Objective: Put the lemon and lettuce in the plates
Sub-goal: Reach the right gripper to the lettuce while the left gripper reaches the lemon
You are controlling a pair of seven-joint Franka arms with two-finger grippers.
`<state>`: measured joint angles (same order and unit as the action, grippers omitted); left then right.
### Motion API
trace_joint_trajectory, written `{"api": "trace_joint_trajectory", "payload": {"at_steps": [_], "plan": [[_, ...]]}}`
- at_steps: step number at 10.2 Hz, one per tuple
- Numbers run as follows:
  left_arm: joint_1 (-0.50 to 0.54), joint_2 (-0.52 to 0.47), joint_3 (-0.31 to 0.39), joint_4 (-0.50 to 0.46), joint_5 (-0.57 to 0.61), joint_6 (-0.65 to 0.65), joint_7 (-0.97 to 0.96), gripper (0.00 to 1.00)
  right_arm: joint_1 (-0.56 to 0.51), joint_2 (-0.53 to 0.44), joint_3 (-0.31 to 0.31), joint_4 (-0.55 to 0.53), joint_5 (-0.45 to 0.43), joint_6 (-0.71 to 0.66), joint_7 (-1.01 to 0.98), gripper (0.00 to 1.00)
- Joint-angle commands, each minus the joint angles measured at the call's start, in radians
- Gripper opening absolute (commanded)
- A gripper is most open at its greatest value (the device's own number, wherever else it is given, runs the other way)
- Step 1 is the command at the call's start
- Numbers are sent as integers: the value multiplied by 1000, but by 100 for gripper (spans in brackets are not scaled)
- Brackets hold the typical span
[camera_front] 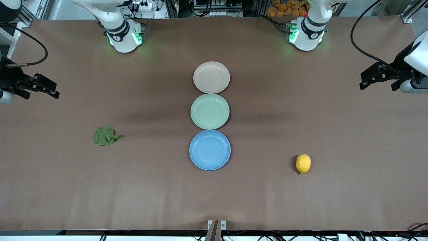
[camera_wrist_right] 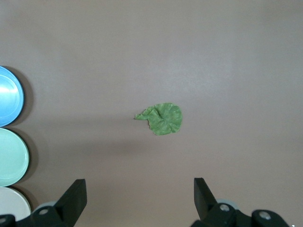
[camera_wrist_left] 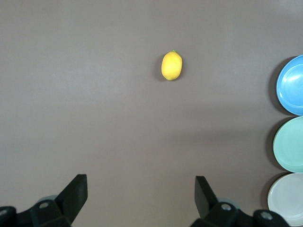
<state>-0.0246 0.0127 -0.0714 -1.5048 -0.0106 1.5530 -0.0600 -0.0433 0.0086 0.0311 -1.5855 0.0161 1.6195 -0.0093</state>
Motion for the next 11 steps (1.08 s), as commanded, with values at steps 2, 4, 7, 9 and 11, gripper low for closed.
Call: {"api": "trace_joint_trajectory", "payload": {"at_steps": [2,4,7,9,11], "plan": [[-6,24,-4,34,20,-16,-4,100,-12,1,9,7,8,-4,8,100],[-1,79,-5,34,8,-2,2,100,-9,14,9,6,8,-4,8,100],[-15,228,-8,22,18,145,8,100,-6,105,10,-13,-5,35,0,100],[-23,324,-11,23,18,220,9,100,-6,201,10,-94,-2,193,0,100],[-31,409,-11,23,20,287,8,100,-7,284,10,-181,-2,391,-6,100]]}}
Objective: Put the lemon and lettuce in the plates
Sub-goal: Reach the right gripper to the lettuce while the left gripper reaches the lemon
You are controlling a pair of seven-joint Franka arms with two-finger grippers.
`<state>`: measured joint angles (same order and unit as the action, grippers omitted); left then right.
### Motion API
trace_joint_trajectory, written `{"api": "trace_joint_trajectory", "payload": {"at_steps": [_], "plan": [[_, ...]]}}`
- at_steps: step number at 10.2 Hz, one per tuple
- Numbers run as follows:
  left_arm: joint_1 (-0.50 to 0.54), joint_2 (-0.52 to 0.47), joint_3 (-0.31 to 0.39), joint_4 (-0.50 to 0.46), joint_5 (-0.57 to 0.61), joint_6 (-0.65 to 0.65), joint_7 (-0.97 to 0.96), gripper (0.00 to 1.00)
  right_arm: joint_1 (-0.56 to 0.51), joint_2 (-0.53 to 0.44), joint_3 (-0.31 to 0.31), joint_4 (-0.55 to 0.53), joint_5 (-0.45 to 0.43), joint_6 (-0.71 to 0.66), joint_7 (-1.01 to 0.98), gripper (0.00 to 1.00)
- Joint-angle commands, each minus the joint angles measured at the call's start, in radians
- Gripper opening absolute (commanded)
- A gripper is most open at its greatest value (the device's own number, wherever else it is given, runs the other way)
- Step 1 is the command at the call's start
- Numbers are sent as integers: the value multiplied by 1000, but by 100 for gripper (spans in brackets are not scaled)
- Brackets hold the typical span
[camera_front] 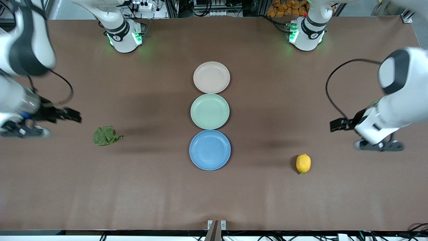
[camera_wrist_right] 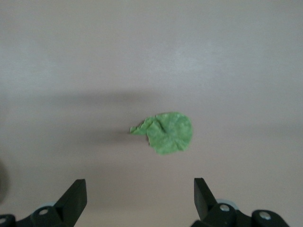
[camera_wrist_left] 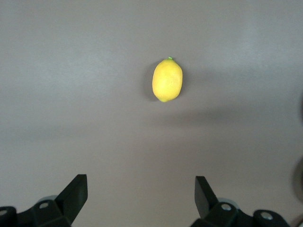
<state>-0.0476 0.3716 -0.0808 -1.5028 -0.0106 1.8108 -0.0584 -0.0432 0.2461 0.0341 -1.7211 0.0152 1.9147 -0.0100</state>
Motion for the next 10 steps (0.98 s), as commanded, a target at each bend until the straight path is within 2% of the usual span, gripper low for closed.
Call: {"api": "trace_joint_trajectory", "payload": {"at_steps": [1,2,4,7,8,10], "plan": [[-5,100,-2,21,21,79,9,100,-1,82,7,-61,-3,137,-19,100],[-3,146,0,23,43,138,29,100,-1,111,7,-95,-3,194,-37,100],[-8,234,-4,23,86,241,37,100,2,117,7,-223,-3,392,-85,100],[-27,329,-4,26,81,375,37,100,3,153,7,-270,-12,443,-126,100],[-31,352,-5,27,80,415,35,100,6,165,7,-271,-44,445,-174,100],[-54,386,-4,29,83,455,35,100,5,177,7,-293,-46,461,-241,100]]}}
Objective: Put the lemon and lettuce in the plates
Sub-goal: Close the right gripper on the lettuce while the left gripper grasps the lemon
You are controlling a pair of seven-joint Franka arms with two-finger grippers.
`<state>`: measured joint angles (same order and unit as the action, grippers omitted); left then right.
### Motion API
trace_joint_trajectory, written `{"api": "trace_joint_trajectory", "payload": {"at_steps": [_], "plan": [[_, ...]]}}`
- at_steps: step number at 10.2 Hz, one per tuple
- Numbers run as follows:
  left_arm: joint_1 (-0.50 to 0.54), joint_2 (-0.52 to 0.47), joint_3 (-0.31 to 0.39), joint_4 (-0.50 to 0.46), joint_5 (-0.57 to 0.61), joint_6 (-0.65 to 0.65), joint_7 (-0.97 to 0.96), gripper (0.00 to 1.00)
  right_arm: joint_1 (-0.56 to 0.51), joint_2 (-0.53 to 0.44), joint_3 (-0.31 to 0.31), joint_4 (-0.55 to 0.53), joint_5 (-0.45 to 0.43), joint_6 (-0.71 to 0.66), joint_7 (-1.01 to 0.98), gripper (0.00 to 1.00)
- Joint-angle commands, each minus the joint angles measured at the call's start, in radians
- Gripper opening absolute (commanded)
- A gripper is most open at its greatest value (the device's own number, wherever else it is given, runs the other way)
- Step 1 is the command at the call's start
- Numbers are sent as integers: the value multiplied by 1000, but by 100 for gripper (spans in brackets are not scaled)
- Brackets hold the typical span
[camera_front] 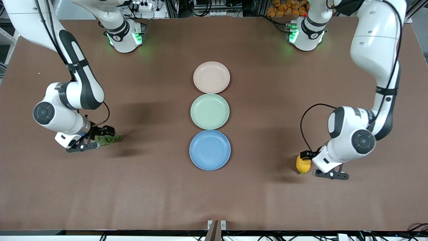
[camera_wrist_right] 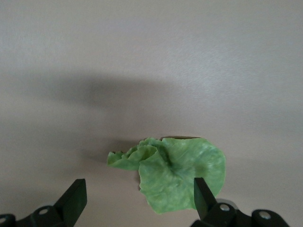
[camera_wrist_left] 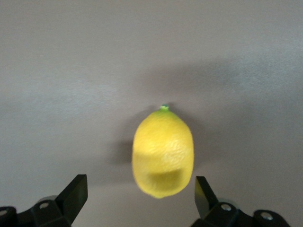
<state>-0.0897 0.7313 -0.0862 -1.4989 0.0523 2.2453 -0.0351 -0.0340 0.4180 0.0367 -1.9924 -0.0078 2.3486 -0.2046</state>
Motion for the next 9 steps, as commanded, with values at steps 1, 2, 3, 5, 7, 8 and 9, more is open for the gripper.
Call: {"api": "trace_joint_trajectory", "payload": {"at_steps": [1,2,3,5,7,8,9], "plan": [[-13,40,3,26,23,51,11,100,-10,14,5,-46,-24,67,-82,100],[-25,43,3,26,23,60,9,100,-23,18,5,-64,-24,107,-151,100],[-25,51,5,28,24,66,11,100,-43,27,5,-74,-24,136,-206,100],[-24,72,11,28,27,97,12,100,-66,53,6,-77,-21,169,-256,100],[-24,83,13,26,59,122,12,89,-66,64,8,-78,-12,170,-256,100],[-24,89,13,26,76,126,12,82,-67,76,8,-78,-11,170,-254,100],[-24,92,13,26,80,126,14,63,-72,85,9,-78,-9,178,-253,100]]}}
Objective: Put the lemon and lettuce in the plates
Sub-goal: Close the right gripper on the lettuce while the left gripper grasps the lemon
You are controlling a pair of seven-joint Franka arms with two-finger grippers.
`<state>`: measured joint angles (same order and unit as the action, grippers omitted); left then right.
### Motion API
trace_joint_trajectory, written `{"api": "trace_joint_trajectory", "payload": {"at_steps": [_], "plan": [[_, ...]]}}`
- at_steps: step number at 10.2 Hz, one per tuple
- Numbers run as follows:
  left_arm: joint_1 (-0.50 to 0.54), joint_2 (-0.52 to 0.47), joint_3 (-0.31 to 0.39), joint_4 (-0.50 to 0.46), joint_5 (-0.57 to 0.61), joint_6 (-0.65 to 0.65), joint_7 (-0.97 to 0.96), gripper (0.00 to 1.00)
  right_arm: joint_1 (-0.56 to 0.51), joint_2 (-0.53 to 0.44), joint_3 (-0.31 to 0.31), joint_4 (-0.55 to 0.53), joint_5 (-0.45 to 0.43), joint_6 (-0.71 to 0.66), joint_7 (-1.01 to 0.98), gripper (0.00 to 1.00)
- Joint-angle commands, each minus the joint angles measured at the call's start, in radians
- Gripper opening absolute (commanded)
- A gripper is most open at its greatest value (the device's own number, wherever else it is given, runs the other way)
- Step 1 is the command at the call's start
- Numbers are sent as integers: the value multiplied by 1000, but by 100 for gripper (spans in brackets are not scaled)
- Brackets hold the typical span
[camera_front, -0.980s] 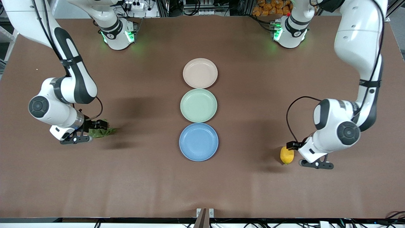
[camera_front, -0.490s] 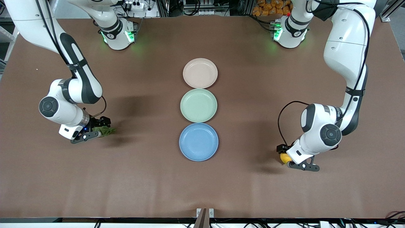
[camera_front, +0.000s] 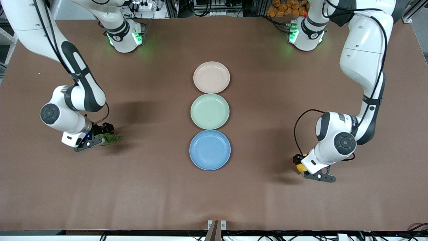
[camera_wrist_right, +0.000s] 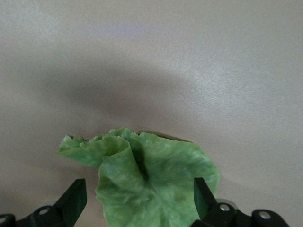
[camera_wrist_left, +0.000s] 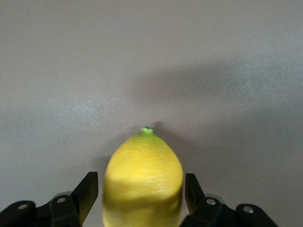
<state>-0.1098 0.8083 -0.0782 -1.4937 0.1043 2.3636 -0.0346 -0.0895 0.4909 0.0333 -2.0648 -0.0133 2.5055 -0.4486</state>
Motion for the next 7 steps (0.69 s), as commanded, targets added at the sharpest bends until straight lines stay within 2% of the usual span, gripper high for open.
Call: {"api": "trace_joint_trajectory", "payload": {"at_steps": [1,2,3,4,6,7], "plan": [[-5,12,5,21,49,8,10,34,-15,14,13,-6,-4,21,-9,100],[-5,11,3,21,51,8,4,14,-16,14,13,-5,-4,21,-9,100],[-8,3,1,21,48,8,-2,2,-18,18,13,-3,4,19,-6,93],[-11,-14,-5,23,40,6,-4,0,-16,20,13,0,50,10,-5,87],[-21,-49,-63,23,11,0,-10,0,-18,21,13,2,69,6,-9,69],[-24,-54,-96,26,-10,2,-36,0,-19,23,13,5,69,4,-9,67]]}}
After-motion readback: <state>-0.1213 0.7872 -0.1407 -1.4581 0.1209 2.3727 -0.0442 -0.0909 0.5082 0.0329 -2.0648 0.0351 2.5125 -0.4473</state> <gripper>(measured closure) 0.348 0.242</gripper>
